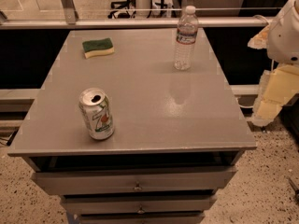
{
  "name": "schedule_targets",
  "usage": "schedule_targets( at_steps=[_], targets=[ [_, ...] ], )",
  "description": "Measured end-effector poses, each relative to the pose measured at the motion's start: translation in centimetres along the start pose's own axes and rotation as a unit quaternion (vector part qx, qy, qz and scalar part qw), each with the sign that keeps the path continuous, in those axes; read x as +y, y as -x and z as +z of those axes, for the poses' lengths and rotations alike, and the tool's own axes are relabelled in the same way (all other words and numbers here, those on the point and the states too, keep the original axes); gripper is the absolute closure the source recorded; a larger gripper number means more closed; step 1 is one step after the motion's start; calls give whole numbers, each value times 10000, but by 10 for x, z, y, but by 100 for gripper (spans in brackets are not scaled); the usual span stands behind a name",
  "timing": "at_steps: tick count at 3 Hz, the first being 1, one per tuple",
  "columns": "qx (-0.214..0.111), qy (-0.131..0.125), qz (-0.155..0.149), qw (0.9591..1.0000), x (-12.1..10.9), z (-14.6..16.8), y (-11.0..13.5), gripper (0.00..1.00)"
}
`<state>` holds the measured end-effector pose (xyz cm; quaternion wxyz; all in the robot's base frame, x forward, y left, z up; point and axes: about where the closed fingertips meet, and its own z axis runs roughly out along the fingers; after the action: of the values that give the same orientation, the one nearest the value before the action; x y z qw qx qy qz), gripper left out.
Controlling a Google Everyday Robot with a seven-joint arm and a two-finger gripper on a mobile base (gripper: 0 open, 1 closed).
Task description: Knock 7up can over
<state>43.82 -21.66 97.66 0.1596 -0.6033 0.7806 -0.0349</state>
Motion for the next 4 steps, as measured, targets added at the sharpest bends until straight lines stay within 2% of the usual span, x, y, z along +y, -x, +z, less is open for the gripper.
schedule_targets(
  at_steps=[2, 3, 4],
  targets=[
    [-123, -24, 34, 9999, 2, 1, 4, 0],
    [-591, 104, 140, 9981, 14, 24, 25, 0],
    [-1533, 269, 240, 9875, 21, 54, 71, 0]
  ],
)
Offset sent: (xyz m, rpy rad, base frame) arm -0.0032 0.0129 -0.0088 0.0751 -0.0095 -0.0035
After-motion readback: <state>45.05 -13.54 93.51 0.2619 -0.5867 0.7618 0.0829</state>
